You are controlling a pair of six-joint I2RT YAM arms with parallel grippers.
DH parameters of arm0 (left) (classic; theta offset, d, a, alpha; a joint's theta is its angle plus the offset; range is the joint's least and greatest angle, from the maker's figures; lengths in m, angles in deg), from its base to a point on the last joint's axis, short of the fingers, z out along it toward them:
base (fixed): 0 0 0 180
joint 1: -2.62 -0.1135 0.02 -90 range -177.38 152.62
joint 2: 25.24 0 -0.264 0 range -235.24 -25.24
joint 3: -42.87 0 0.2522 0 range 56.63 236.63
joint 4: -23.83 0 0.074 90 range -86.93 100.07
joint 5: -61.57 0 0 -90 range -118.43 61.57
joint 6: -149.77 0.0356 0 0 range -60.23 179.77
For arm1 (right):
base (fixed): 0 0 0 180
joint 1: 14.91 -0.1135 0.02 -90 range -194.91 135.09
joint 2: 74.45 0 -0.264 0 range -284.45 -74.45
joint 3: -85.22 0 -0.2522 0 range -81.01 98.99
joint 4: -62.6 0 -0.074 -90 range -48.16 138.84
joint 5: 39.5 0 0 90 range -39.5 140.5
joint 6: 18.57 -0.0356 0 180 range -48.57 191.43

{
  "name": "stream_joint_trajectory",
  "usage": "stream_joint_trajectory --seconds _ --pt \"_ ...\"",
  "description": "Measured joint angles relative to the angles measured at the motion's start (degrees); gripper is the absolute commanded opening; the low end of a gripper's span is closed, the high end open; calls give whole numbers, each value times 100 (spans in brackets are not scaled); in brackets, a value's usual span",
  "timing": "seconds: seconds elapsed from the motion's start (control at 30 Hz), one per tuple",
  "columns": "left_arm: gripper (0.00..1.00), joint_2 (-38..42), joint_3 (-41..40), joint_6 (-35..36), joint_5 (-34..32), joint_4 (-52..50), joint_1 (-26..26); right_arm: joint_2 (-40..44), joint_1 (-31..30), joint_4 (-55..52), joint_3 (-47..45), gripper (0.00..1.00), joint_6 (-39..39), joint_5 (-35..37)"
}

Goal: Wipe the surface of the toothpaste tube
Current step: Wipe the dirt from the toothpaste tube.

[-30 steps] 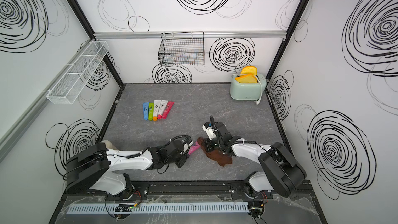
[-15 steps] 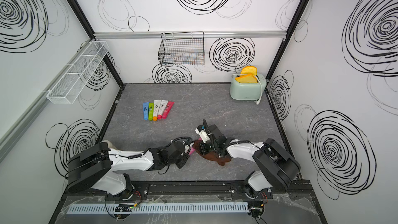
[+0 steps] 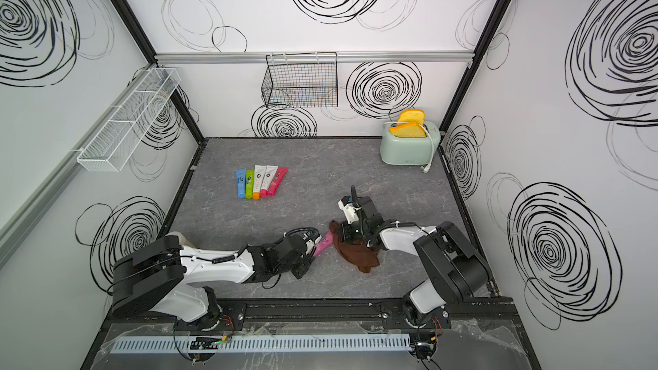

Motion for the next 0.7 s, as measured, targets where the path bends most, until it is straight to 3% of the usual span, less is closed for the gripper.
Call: stream_joint_trajectory --seconds 0.17,0.5,0.7 --pt "12 0 0 26 -7 0 26 136 31 -46 -59 0 7 -96" --pt "10 0 0 39 -26 0 42 365 -916 157 -129 0 -125 -503" --pt "9 0 0 42 -28 0 42 415 -1010 238 -356 0 -195 -442"
